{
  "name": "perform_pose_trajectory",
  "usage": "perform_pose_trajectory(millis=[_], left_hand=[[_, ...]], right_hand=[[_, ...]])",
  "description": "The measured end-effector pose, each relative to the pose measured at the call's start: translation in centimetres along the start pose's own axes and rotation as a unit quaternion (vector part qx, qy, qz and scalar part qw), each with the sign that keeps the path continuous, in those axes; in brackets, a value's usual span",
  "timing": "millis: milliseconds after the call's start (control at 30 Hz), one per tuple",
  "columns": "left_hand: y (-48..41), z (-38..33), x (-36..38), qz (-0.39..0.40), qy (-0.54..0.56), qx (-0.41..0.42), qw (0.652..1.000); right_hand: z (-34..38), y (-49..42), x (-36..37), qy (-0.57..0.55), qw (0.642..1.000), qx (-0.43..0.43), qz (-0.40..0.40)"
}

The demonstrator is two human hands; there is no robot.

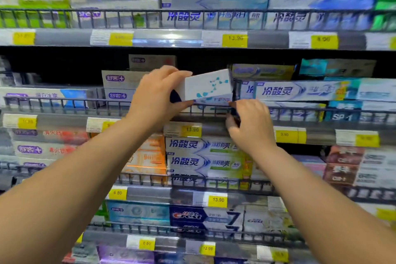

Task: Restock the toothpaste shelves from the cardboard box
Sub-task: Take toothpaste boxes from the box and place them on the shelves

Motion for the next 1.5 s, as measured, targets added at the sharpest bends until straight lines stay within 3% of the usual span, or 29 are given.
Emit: perform_pose_trajectory(millis=[167,400,500,700,933,1100,1233,1500], left_hand=[[-3.4,-1.4,2.2,0.07,-0.074,0.019,0.995],[-4.9,-1.1,7.3,0.237,-0.046,0.042,0.97],[-4.2,-1.4,9.3,0.261,-0.037,0.047,0.964],[-2.4,-0.1,10.2,0.235,-0.069,-0.016,0.969],[-1.9,0.0,9.9,0.218,-0.03,-0.005,0.975],[0.8,-0.4,5.2,0.071,0.01,-0.04,0.997],[8.0,0.5,3.0,0.061,0.037,-0.097,0.993],[27.0,5.4,-2.4,0.21,0.02,-0.297,0.931]], right_hand=[[0.0,0.2,-0.2,-0.008,1.0,-0.018,0.008],[0.0,0.5,-0.5,-0.016,1.0,-0.016,0.003],[0.0,0.6,-0.5,-0.02,1.0,-0.02,-0.005],[0.0,0.9,-0.6,-0.035,0.999,-0.021,-0.031],[0.2,1.0,-0.7,-0.051,0.998,-0.014,-0.027],[2.0,2.9,-0.5,-0.109,0.993,-0.037,-0.041],[4.8,6.2,2.7,-0.194,0.98,-0.048,0.022],[15.7,15.5,11.8,-0.336,0.909,-0.038,0.244]])
Point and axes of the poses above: each hand's wrist, its own y-axis away from the middle knuckle, its own x-axis out of the palm, z = x × y, the point moved 8 cm from there along -y, towards the middle knuckle, and after that the axes turned 11 degrees about -y, right-handed, at the moved point
